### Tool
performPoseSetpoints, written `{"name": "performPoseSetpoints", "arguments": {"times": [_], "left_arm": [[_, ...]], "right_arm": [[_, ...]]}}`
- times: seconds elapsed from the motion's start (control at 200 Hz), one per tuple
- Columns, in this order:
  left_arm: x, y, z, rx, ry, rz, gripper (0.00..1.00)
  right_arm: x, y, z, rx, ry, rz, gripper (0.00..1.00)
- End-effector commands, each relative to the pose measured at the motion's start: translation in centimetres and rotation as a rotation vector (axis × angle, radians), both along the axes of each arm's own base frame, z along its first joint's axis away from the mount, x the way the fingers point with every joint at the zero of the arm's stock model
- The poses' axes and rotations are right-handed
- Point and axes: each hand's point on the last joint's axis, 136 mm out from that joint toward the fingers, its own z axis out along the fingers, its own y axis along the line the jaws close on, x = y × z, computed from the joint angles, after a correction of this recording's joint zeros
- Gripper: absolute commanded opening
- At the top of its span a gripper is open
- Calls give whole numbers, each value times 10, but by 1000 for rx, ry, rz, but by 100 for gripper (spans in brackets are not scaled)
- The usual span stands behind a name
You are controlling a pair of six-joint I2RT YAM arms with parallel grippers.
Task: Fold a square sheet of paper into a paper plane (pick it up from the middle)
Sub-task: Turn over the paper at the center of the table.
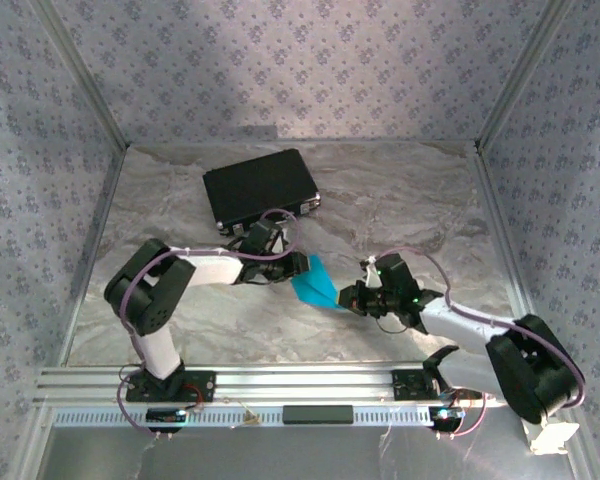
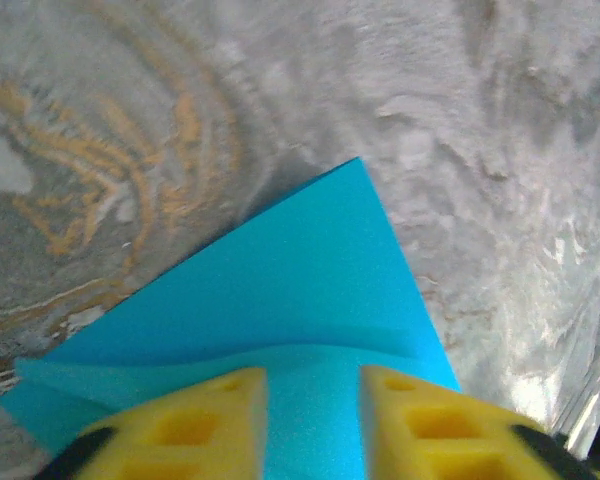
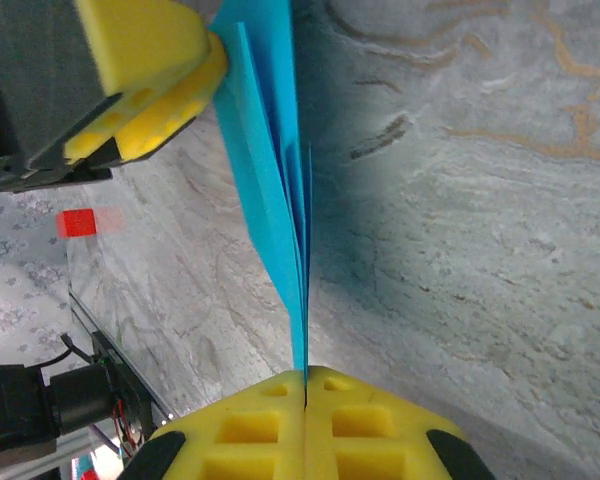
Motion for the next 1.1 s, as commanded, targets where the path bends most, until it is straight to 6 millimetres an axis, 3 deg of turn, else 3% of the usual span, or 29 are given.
{"name": "performPoseSetpoints", "arguments": {"times": [0.0,0.14,0.415,0.665,0.865,1.094], "left_arm": [[4,6,34,16,-65,14,47],[8,24,56,96,-155,47,63],[10,61,98,202,-343,105,69],[7,83,123,235,-431,156,72],[5,127,144,363,-515,221,83],[-1,151,141,349,-487,311,86]], "right_arm": [[3,-9,12,-76,-97,25,4],[12,-25,32,-170,-244,7,4],[28,-44,86,-361,-527,-22,1],[23,-46,85,-506,-602,16,0],[19,-51,87,-723,-707,66,0],[24,-64,95,-1031,-807,74,0]]}}
